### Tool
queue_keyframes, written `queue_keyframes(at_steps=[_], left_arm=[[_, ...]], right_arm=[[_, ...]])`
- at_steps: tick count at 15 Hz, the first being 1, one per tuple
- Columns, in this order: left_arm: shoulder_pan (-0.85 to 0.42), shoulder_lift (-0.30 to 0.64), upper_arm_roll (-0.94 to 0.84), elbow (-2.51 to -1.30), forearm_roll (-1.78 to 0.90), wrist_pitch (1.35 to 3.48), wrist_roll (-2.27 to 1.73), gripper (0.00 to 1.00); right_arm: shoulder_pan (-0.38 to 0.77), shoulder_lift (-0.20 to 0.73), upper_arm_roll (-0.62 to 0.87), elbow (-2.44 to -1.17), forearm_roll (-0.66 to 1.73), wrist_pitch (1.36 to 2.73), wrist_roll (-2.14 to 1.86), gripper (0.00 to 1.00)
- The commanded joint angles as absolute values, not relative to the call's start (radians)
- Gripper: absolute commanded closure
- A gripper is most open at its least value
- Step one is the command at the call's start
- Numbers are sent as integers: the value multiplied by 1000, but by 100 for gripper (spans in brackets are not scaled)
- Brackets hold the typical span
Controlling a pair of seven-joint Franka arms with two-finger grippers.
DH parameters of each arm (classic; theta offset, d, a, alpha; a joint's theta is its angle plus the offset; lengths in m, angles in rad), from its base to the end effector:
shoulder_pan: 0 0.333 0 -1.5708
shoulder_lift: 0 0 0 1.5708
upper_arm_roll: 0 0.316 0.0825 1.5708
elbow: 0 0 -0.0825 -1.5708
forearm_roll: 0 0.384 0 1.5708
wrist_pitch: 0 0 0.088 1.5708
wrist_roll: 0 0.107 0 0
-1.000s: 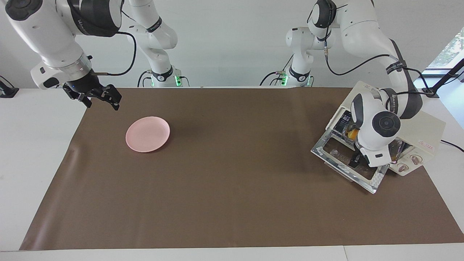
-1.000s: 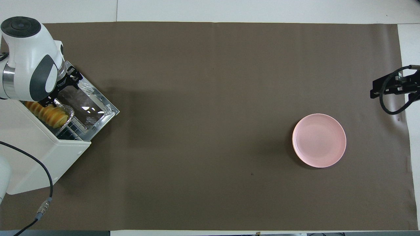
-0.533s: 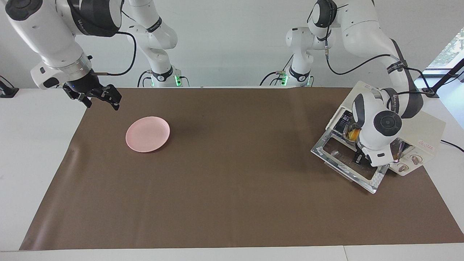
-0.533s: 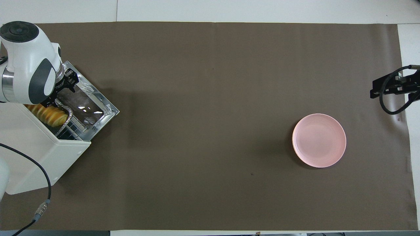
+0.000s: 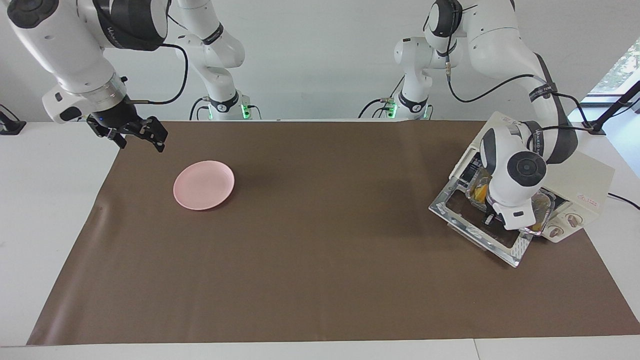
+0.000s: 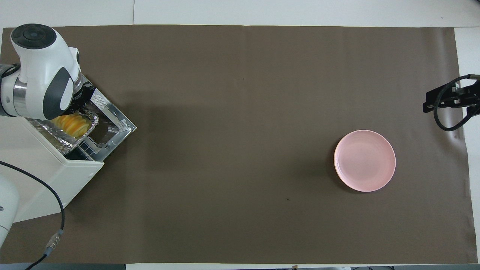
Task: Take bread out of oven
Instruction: 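Close the left gripper on the foil tray edge, then pull the foil tray out of the oven with the left gripper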
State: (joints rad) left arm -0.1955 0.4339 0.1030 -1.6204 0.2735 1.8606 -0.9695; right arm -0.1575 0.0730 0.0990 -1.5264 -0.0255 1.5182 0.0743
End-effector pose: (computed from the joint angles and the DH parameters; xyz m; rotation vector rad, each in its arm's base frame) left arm 0.6517 -0.0469 0.3624 -2.5852 -1.0438 0.0201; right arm 0.5692 -0.0383 0.6001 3.1132 -0.2075 -0.1260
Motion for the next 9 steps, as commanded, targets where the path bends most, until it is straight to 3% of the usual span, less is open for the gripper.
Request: queue_keyframes(at_steps=[1,6,9], left_arm=[[-238,419,109,-1606,285,1882,-977,100],[-357,472,107,-1481,134,1878,-986,100],[-457,477,107,-1465,68,1876,-986,100]], right_arm=[[-170,54,109,-1543,-35,1513,43,0],[-170,52,109,-1543,-35,1491,41,0],[-170,52,107,-1543,-35,1491,41,0]])
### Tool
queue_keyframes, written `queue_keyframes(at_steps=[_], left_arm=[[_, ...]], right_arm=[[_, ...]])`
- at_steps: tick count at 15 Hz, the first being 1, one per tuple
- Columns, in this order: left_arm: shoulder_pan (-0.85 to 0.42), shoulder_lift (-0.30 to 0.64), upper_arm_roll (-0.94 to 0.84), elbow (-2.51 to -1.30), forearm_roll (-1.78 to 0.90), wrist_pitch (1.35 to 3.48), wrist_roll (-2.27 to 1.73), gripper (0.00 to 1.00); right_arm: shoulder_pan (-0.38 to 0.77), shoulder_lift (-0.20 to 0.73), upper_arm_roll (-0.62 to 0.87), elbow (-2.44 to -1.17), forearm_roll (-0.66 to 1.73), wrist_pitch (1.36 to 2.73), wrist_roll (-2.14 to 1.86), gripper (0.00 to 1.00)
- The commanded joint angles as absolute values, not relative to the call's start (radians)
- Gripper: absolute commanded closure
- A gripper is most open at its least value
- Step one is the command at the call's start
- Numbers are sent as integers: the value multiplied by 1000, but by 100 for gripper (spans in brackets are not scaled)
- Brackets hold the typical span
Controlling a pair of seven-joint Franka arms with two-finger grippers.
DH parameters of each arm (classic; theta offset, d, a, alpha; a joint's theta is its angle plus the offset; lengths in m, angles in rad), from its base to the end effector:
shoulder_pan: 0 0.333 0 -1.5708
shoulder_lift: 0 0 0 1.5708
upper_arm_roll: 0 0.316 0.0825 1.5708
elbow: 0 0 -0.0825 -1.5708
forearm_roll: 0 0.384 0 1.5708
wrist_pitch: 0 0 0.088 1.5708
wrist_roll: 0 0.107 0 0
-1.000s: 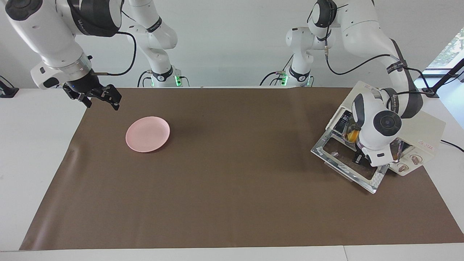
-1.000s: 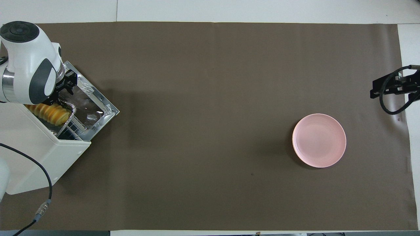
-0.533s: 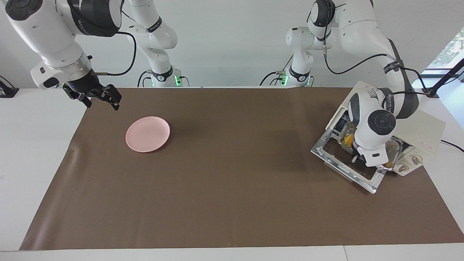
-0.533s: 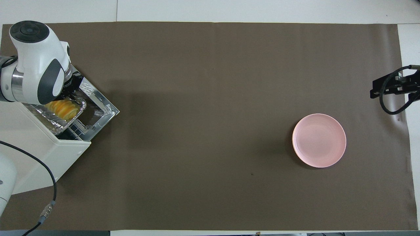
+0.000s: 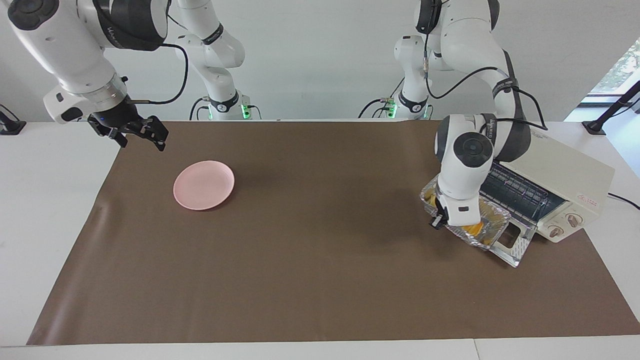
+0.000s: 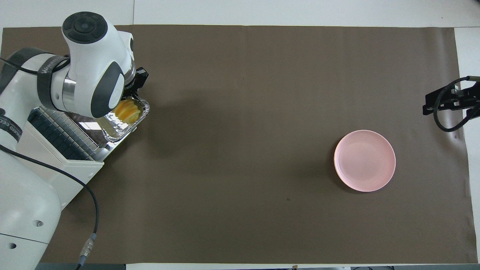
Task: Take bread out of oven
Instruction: 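Pull the foil tray out of the oven with the left gripper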
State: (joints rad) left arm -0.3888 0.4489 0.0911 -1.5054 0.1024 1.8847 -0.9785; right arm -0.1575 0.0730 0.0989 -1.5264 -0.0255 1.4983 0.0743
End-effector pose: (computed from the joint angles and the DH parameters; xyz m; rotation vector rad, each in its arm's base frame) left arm 0.6486 -0.2003 0.4036 -2.8405 -0.9384 -0.0396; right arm 0.5669 -0.0382 0.5985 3.1116 -0.2078 -0.1570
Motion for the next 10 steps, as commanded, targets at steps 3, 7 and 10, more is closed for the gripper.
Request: queue_keyframes(at_steps=[3,7,10], left_arm=[[-593,477,113,-1445,25,1873,-1041,100],[-718,494,113,-1378,28,1830,-1183,100],[-730,506,103,-1316,8,1769,-1157,100]], right_arm=[[-170,52,107,-1543,-35,1491,41,0],[-184,52,107,-1543,-35,1491,41,0],[-176,52,109,-1543,-35,1491,41,0]])
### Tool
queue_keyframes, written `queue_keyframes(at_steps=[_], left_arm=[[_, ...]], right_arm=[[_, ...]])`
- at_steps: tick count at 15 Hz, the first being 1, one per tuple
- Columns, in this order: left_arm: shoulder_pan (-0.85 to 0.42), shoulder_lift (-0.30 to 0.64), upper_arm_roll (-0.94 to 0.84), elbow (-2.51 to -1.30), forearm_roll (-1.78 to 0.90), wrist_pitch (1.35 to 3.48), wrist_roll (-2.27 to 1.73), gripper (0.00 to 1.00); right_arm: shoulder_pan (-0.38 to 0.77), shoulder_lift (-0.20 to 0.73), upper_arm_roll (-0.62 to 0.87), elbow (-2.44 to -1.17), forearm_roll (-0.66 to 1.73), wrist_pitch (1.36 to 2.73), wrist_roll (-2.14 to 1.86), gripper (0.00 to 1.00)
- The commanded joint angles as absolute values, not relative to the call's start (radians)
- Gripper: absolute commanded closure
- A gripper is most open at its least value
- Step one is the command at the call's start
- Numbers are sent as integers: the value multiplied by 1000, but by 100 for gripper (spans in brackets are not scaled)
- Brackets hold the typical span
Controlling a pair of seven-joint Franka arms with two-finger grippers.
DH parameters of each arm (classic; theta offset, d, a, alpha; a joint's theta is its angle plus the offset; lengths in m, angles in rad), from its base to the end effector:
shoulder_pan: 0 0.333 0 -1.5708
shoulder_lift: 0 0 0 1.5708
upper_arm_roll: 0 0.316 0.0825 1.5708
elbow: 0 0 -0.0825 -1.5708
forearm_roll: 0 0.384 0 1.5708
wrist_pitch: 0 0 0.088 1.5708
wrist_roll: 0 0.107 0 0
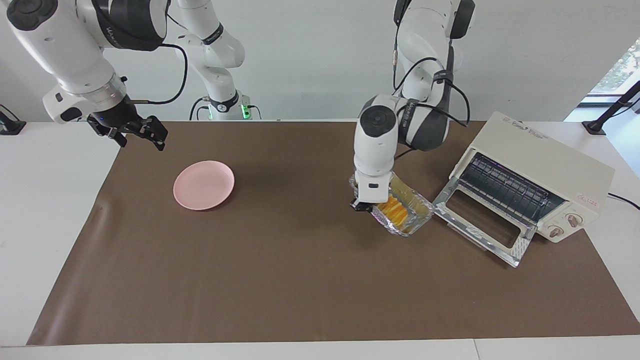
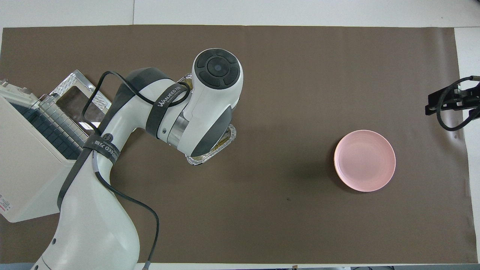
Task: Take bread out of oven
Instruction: 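Pull the foil tray out of the oven with the left gripper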
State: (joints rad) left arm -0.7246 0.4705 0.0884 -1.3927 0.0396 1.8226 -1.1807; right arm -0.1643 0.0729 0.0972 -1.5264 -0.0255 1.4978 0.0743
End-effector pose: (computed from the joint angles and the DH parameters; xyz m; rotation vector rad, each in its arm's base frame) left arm 0.5519 -0.4170 0.4363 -2.9573 -0.7948 -0.0581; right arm 0.5665 -0.0430 0.5985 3.1110 -0.2211 -0.1578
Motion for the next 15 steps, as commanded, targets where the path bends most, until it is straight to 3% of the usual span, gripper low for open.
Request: queue_keyframes(at_steps=[1,8,13,15], left_arm=[[-733,506,88,-1312,8,1773,-1111,100],[-830,495,43,-1391,14,1979,-749,100],[-902,512,45,-1382,141,1953,-652,100],[-954,581,55,-1352,114,1890,-739,100]], right_arm=[[-181,52,107,-1543,-35,1491,41,0],[-186,52,107,-1543,-35,1491,41,0],[-179,52,109,-1546,-35,1499,40,0],[-176,49,109,-1557,-34,1506,40,0]])
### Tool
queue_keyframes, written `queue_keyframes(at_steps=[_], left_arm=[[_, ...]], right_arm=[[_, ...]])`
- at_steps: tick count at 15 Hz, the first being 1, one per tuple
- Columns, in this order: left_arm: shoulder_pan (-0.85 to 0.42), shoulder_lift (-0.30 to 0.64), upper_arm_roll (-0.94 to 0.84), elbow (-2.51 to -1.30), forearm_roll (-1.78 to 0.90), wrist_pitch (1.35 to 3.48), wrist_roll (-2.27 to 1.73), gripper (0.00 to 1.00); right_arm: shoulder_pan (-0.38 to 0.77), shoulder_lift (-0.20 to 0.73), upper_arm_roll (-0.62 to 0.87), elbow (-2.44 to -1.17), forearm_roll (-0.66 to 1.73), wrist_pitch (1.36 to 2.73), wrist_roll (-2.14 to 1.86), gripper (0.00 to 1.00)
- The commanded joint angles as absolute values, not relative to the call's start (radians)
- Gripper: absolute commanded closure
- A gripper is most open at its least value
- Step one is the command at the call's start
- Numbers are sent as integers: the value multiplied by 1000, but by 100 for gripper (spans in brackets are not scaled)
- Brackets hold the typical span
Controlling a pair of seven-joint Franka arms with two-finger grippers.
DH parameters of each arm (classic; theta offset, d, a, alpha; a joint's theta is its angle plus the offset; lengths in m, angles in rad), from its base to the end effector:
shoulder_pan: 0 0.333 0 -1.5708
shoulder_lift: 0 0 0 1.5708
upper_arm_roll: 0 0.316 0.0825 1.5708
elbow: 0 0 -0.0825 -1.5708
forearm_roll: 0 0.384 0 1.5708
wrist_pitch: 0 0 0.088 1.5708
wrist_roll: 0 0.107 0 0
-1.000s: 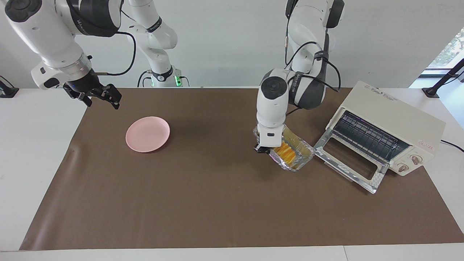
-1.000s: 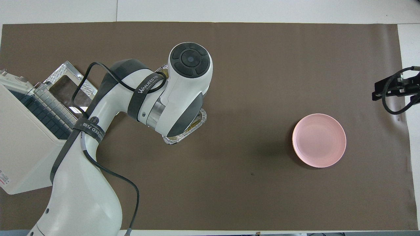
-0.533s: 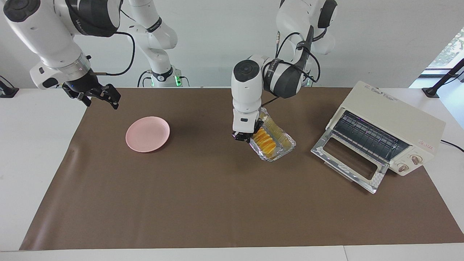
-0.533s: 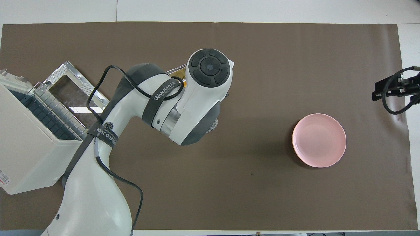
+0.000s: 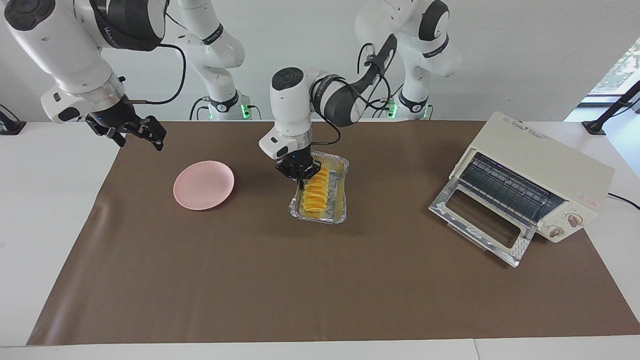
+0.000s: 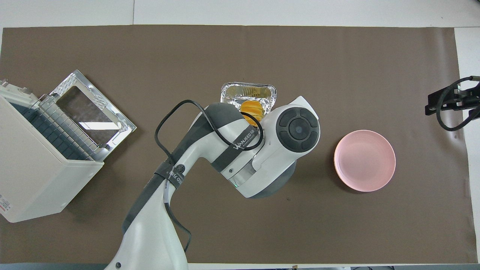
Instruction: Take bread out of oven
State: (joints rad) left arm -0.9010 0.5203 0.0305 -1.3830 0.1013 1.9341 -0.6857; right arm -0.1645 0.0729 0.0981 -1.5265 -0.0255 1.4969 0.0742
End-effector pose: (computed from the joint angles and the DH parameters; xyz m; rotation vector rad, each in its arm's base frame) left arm 0.4597 -0.5410 0.4151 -3.0617 0.3438 -0.1534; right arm 0.5664 -0.0426 0.5984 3.1110 -0.2198 -0.1593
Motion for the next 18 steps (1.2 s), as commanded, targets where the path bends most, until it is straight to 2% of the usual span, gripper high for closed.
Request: queue_keyframes(at_steps=[1,7,9,18], left_arm=[[-954,595,55,-1338,109,1896,-770,100],[-979,618,55,-1371,112,1948,-805,100],[-1009,620,57,-1420,120,1998,-866,100],[-1022,607,57,-1511,121,2111,-881,100]], right_arm=[[-175,45,109,-1562,-31,1506,40,0],[-182,25,110,-1618,12,1564,-23,0],[-186,15,109,-1640,21,1598,-41,0],[-167,46,118,-1629,14,1669,-43,0]])
